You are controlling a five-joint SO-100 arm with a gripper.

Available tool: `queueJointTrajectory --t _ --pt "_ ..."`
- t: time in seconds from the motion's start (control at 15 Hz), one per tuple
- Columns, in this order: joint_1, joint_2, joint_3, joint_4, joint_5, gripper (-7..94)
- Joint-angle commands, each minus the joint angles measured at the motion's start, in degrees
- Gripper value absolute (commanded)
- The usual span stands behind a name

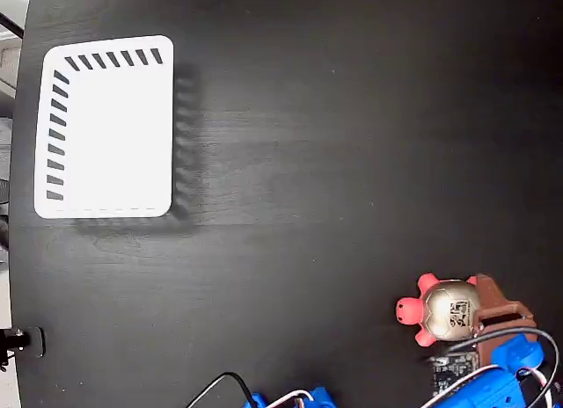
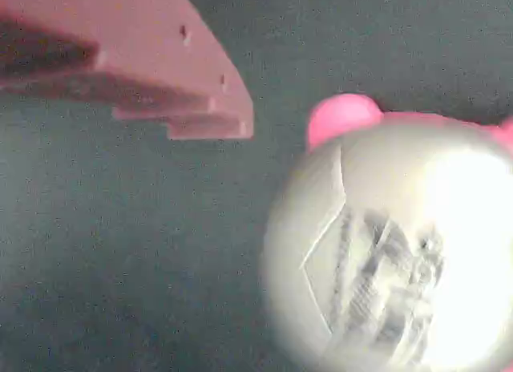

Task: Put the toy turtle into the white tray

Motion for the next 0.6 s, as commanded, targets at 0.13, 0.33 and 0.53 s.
queueJointTrajectory --t 0.13,0.33,0.53 --pt "2.9 0.53 9.84 -10.02 -2.81 57" --pt "2.64 0.09 13.62 -13.62 -1.41 58" --pt "0.97 0.0 14.68 -14.06 2.46 58"
